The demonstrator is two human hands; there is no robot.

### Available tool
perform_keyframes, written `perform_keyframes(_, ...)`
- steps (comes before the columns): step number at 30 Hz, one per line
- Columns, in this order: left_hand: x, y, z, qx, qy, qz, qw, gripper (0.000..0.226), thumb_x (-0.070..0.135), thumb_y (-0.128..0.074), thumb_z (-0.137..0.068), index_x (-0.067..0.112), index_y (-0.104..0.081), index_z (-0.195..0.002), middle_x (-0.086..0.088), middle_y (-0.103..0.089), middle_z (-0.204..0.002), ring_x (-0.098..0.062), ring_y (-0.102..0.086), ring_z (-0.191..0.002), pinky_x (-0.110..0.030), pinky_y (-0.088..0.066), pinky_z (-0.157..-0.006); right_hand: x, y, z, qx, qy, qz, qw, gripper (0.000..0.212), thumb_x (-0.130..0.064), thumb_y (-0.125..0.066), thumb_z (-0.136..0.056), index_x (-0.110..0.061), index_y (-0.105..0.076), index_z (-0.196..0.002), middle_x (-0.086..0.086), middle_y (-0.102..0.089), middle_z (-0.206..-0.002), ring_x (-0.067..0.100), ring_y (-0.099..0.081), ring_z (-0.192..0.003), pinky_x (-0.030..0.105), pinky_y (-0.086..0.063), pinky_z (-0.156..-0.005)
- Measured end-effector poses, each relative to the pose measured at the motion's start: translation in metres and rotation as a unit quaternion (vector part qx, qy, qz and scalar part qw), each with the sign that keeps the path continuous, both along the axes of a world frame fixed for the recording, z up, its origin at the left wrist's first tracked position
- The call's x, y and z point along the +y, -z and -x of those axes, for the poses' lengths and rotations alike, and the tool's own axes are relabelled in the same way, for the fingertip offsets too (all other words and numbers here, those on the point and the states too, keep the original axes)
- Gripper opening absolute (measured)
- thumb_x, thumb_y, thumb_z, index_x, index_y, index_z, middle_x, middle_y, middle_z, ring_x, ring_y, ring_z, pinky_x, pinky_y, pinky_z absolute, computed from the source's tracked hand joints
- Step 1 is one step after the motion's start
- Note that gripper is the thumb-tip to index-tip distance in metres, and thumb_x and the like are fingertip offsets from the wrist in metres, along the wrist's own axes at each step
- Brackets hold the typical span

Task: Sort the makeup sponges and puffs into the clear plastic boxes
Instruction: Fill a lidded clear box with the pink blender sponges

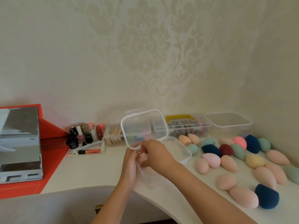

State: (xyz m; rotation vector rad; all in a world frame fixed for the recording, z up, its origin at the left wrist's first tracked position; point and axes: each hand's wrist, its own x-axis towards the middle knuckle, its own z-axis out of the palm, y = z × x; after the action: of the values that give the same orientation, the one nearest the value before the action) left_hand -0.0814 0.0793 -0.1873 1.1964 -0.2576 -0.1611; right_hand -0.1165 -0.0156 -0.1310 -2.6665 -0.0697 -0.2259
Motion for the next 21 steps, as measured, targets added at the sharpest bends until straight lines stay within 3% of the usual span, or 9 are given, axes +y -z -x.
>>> perform_keyframes(3, 0.001, 0.004, -0.002, 0.005, -0.005, -0.029, 1.0, 0.026, 0.012, -0.041, -0.094, 0.013, -0.062, -0.108, -0.008, -0.065, -0.097, -0.015, -0.063, -0.088, -0.03, -0.047, -0.074, 0.002, 0.003, -0.002, 0.0, -0.028, -0.03, 0.999, 0.025, -0.002, -0.067, -0.074, -0.01, -0.064, -0.098, 0.0, -0.062, -0.086, 0.013, -0.053, -0.079, 0.021, -0.041, -0.071)
perform_keyframes(6, 0.004, 0.009, -0.006, 0.0, 0.007, -0.062, 0.998, 0.031, 0.007, -0.043, -0.094, 0.015, -0.058, -0.119, -0.011, -0.065, -0.113, -0.018, -0.065, -0.101, -0.031, -0.05, -0.078, 0.001, 0.003, -0.003, 0.006, -0.046, 0.009, 0.999, 0.018, 0.003, -0.059, -0.075, -0.002, -0.068, -0.09, 0.012, -0.068, -0.088, 0.02, -0.057, -0.078, 0.026, -0.041, -0.068)
perform_keyframes(10, 0.007, 0.008, -0.005, -0.001, 0.035, -0.056, 0.998, 0.034, 0.0, -0.046, -0.092, 0.012, -0.058, -0.121, -0.014, -0.065, -0.115, -0.025, -0.063, -0.108, -0.035, -0.051, -0.084, -0.007, -0.001, -0.004, -0.01, -0.049, 0.007, 0.999, 0.021, 0.002, -0.057, -0.077, -0.004, -0.072, -0.09, 0.011, -0.072, -0.095, 0.022, -0.063, -0.082, 0.032, -0.051, -0.075)
perform_keyframes(14, 0.005, 0.004, -0.006, 0.018, 0.049, -0.016, 0.999, 0.044, -0.012, -0.044, -0.082, 0.008, -0.057, -0.119, -0.017, -0.066, -0.113, -0.026, -0.066, -0.1, -0.03, -0.054, -0.067, -0.017, 0.001, -0.001, 0.04, -0.063, -0.117, 0.99, 0.038, 0.008, -0.058, -0.077, -0.017, -0.067, -0.104, 0.004, -0.069, -0.109, 0.013, -0.063, -0.085, 0.027, -0.055, -0.078)
perform_keyframes(17, 0.006, 0.002, -0.006, 0.032, 0.054, -0.007, 0.998, 0.052, -0.006, -0.046, -0.069, 0.008, -0.056, -0.118, -0.017, -0.066, -0.114, -0.029, -0.064, -0.105, -0.037, -0.052, -0.074, -0.025, -0.006, 0.009, 0.078, -0.028, -0.239, 0.968, 0.027, 0.003, -0.061, -0.083, -0.017, -0.06, -0.101, 0.005, -0.069, -0.102, 0.016, -0.068, -0.083, 0.037, -0.058, -0.08)
perform_keyframes(19, 0.006, 0.001, -0.006, 0.029, 0.046, -0.02, 0.998, 0.045, -0.01, -0.043, -0.077, 0.01, -0.058, -0.114, -0.014, -0.066, -0.111, -0.026, -0.063, -0.103, -0.033, -0.049, -0.079, -0.037, -0.021, 0.021, 0.047, 0.021, -0.2, 0.978, 0.012, -0.012, -0.063, -0.087, -0.019, -0.061, -0.097, 0.002, -0.069, -0.092, 0.015, -0.069, -0.079, 0.037, -0.057, -0.081)
perform_keyframes(21, 0.006, -0.001, -0.007, 0.026, 0.06, -0.025, 0.998, 0.043, -0.012, -0.04, -0.08, 0.011, -0.058, -0.111, -0.012, -0.067, -0.106, -0.022, -0.064, -0.099, -0.029, -0.05, -0.077, -0.053, -0.04, 0.037, -0.028, 0.093, -0.088, 0.991, 0.002, -0.022, -0.061, -0.088, -0.021, -0.062, -0.087, 0.0, -0.069, -0.087, 0.018, -0.067, -0.08, 0.034, -0.055, -0.078)
